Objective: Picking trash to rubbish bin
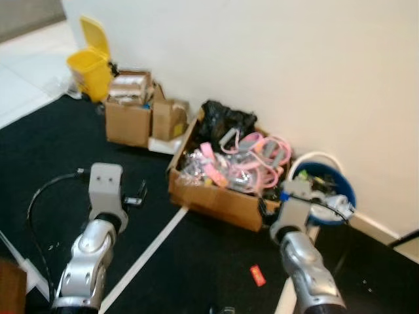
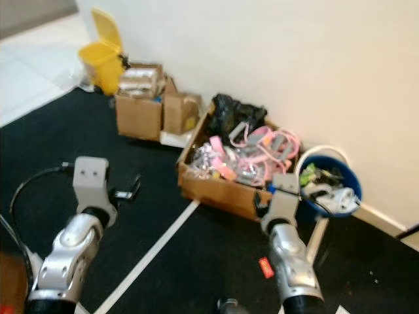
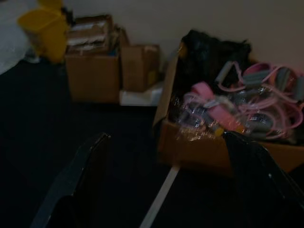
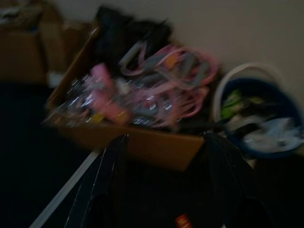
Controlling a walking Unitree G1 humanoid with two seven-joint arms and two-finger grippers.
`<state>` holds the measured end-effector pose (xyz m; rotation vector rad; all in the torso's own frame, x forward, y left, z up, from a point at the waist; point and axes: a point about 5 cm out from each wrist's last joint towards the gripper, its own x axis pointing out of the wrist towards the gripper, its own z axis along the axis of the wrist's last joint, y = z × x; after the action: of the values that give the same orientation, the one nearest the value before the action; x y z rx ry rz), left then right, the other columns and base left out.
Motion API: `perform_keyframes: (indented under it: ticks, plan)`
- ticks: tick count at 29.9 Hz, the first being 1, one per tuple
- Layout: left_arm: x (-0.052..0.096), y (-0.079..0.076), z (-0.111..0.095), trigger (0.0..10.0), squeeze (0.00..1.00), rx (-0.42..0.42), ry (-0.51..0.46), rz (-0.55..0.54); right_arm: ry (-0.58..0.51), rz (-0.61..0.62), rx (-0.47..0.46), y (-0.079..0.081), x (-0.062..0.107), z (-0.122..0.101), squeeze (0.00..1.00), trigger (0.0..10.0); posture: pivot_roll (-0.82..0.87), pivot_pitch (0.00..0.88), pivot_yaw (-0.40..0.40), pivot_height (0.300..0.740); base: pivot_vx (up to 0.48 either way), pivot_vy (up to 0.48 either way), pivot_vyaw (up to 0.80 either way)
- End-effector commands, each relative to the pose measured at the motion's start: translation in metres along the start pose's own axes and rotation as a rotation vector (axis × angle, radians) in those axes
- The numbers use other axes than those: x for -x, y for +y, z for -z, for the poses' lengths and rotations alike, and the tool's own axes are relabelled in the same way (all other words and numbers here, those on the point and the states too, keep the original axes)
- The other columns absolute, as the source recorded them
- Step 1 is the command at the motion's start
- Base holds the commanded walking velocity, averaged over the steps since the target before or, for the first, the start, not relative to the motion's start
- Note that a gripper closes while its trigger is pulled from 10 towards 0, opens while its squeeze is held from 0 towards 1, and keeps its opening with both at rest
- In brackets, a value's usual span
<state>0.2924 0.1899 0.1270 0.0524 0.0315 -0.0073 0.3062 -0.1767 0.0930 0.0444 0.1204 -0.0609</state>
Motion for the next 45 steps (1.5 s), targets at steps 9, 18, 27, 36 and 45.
perform_keyframes:
  ticks: [9,18,27,36,45]
  plan:
    - [-0.003,-0.005,0.005,10.0,0.00,-0.040,0.019,0.023,0.041,0.026,-0.011,-0.001,0.006,0.014,0.00,10.0,0.04,0.119,-0.005,0.740,0.000,0.000,-0.80]
    - [-0.005,-0.002,0.014,10.0,0.00,-0.011,0.078,-0.029,0.059,0.033,-0.023,0.003,0.012,0.022,0.00,10.0,0.04,0.117,-0.009,0.740,0.000,0.000,-0.80]
    - [-0.008,-0.010,0.023,10.0,0.00,-0.029,0.129,-0.028,0.039,0.022,-0.044,0.003,0.007,0.017,0.00,10.0,0.04,0.106,0.000,0.740,0.000,0.000,-0.80]
    - [-0.010,-0.011,0.023,10.0,0.00,-0.023,0.127,-0.040,0.041,0.036,-0.053,0.002,0.007,0.019,0.00,10.0,0.05,0.104,0.009,0.740,0.000,0.000,-0.80]
    - [-0.013,-0.014,0.020,10.0,0.00,0.003,0.097,-0.030,0.068,0.039,-0.047,0.003,0.009,0.025,0.00,10.0,0.03,0.097,0.026,0.740,0.000,0.000,-0.80]
